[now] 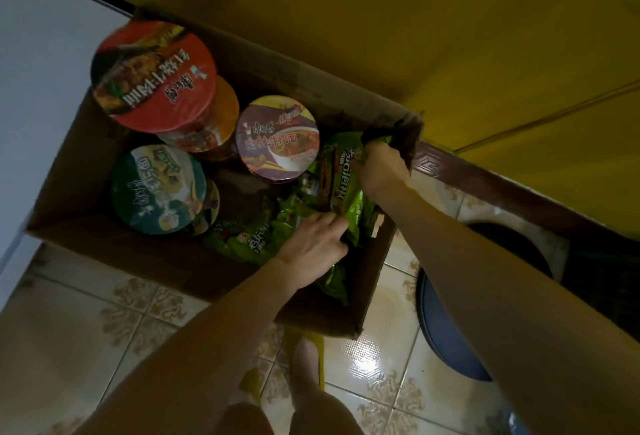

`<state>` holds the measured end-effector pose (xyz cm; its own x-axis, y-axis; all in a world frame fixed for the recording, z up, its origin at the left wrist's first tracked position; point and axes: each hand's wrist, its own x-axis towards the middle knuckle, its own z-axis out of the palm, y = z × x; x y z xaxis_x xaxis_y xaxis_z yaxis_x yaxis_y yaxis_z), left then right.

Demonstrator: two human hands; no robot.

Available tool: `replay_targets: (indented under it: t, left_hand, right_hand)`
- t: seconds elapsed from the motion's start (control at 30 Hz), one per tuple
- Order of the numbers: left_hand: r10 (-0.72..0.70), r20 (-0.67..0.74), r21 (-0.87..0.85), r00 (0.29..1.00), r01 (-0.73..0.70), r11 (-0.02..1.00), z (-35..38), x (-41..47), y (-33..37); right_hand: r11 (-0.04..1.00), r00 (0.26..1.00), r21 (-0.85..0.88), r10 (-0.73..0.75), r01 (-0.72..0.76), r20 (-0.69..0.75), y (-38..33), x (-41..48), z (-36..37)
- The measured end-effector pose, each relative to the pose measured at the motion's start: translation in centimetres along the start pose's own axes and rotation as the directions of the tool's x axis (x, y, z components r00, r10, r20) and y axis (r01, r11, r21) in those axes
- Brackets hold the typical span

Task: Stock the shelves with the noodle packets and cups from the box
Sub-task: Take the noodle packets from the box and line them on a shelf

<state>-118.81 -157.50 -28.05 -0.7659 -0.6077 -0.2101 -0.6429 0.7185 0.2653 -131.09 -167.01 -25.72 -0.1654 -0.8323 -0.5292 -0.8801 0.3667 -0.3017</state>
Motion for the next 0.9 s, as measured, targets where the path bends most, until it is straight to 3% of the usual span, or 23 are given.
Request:
replay_targets:
  t: [0.27, 0.43, 0.6, 0.9]
  left_hand:
    - [-0.125, -0.224, -0.023, 0.967, 0.123, 0.992, -5.2, -6.2, 0.4]
    - [-0.298, -0.430, -0.126, 0.852, 0.270, 0.955, -11.2, -11.1, 1.2]
    - [-0.541, -0.420, -0.186, 0.729, 0.514, 0.837, -18.9, -16.5, 2.1]
    - [-0.651, -0.423, -0.124, 0.630, 0.672, 0.731, -29.0, -26.2, 4.9]
  right_hand:
    - [0.992, 0.998, 0.114, -0.053, 0.056, -0.033, -2.7, -5.0, -3.9]
    - [0.992, 0.995, 0.100, -0.075, 0.081, -0.060, -6.1, -9.8, -8.3]
    - [0.980, 0.982, 0.103, -0.160, 0.171, -0.102, -10.6, -15.4, -12.9]
    - [0.920, 0.920, 0.097, -0.367, 0.381, -0.135, -19.6, -24.6, -19.9]
